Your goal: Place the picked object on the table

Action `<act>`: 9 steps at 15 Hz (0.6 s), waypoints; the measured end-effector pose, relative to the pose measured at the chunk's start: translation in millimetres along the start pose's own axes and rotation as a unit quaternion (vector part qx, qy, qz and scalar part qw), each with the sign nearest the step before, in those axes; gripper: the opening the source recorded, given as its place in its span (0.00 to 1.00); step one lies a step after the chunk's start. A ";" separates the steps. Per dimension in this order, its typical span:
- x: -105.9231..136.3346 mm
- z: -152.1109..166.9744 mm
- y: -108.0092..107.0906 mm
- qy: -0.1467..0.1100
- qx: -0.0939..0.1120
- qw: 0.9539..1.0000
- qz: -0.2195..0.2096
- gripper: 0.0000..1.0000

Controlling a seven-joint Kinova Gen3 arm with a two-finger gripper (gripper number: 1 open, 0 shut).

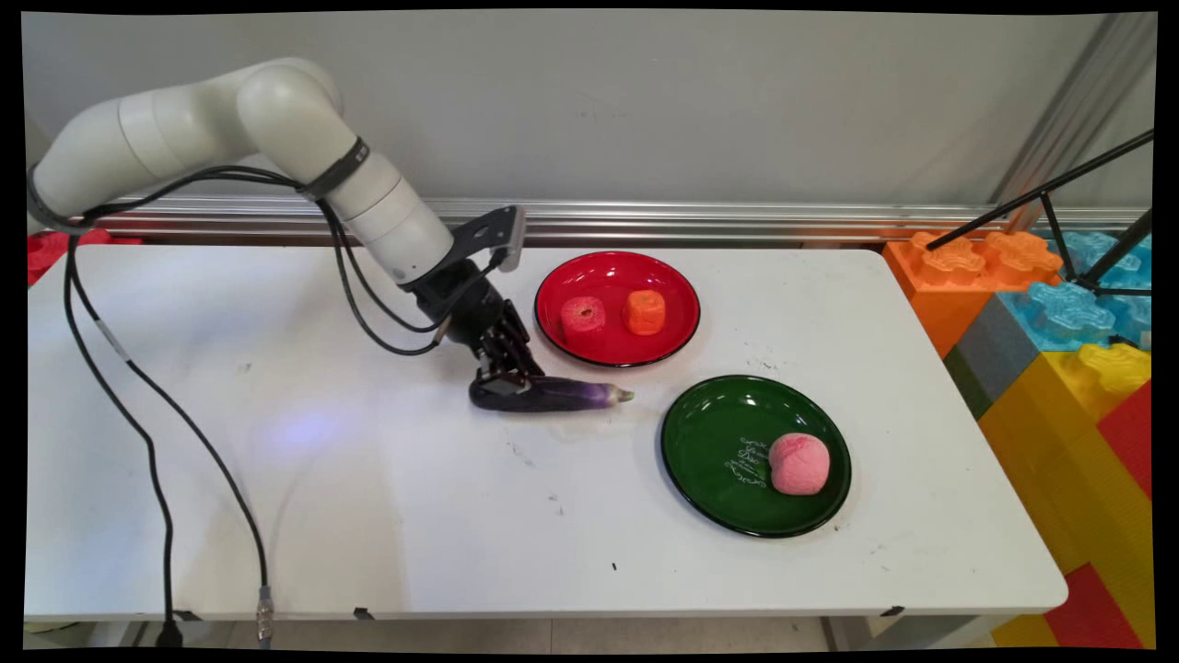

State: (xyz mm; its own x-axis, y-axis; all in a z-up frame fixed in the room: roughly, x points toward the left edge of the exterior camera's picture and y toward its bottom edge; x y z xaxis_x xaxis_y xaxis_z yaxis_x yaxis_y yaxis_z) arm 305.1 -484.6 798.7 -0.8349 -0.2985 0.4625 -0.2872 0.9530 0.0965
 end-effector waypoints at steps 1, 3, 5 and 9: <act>-3.4 0.5 0.6 -0.003 -0.001 1.000 0.001 0.00; -11.1 1.2 2.1 -0.010 -0.004 1.000 0.004 0.00; -16.9 1.4 3.9 -0.015 -0.007 1.000 0.008 0.00; -23.8 0.6 8.0 -0.021 -0.009 1.000 0.017 0.00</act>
State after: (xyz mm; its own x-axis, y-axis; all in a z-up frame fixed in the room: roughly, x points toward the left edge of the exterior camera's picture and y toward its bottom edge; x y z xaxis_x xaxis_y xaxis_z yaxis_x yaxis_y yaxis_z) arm 322.4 -469.9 788.0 -0.8628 -0.2669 0.4293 -0.2499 0.9634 0.0968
